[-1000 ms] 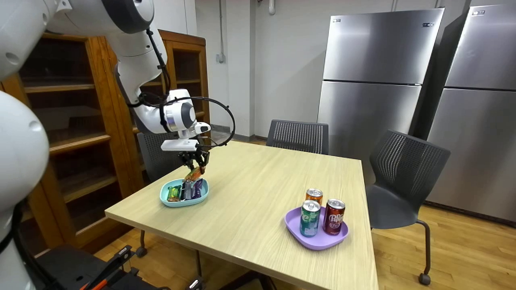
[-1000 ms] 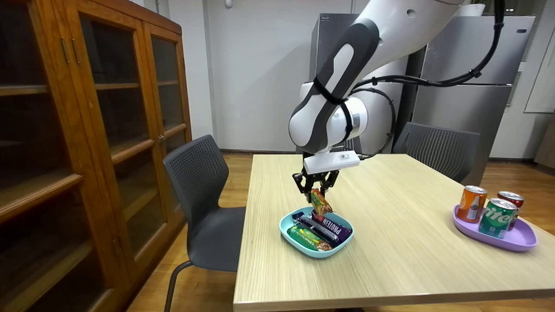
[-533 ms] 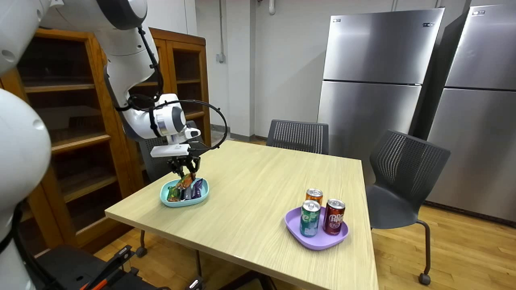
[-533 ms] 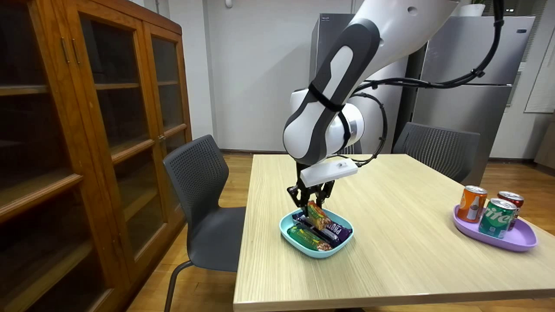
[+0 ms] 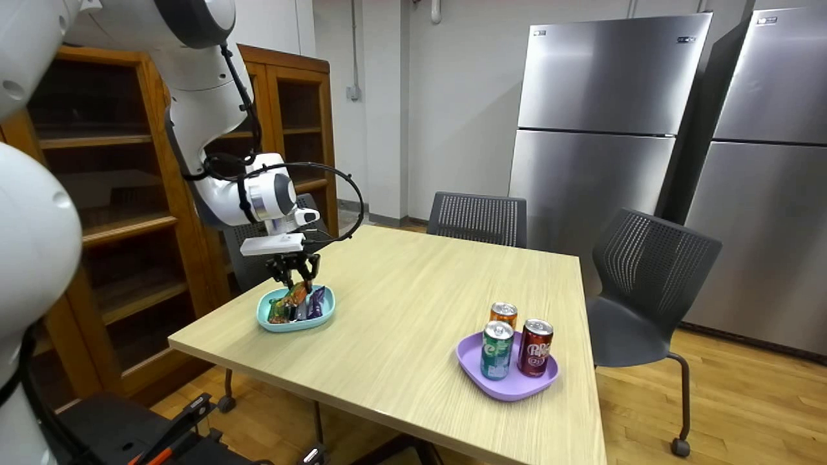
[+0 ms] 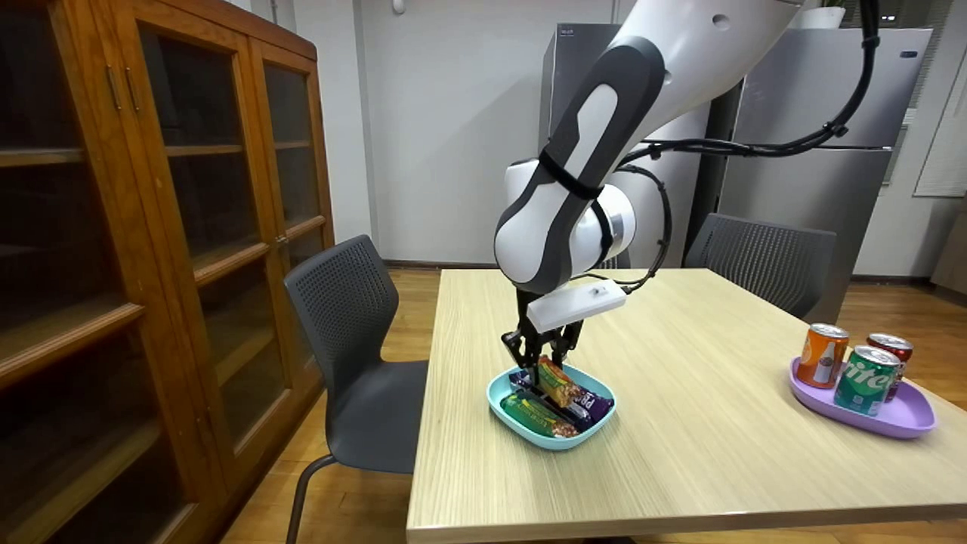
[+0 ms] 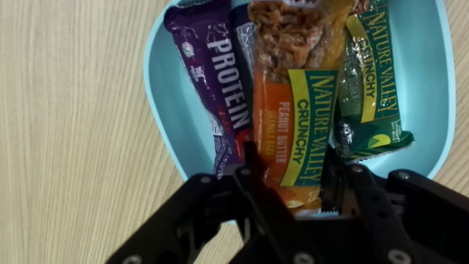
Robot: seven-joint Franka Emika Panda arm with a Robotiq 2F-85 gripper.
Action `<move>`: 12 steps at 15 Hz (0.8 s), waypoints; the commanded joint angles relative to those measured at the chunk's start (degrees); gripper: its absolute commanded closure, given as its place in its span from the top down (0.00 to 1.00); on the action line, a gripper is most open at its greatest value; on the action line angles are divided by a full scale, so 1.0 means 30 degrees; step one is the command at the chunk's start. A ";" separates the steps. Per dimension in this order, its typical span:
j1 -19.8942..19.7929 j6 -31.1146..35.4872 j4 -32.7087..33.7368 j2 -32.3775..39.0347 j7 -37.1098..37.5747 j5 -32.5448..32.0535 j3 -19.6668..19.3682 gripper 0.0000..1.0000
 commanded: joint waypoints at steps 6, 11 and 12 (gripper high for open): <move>-0.0277 -0.0193 -0.0495 -0.0594 -0.1014 -0.0390 0.0347 0.76; -0.0381 -0.0083 -0.0620 -0.0795 -0.0862 -0.0274 0.0277 1.00; -0.0445 -0.0011 -0.0634 -0.0865 -0.0791 -0.0229 0.0242 1.00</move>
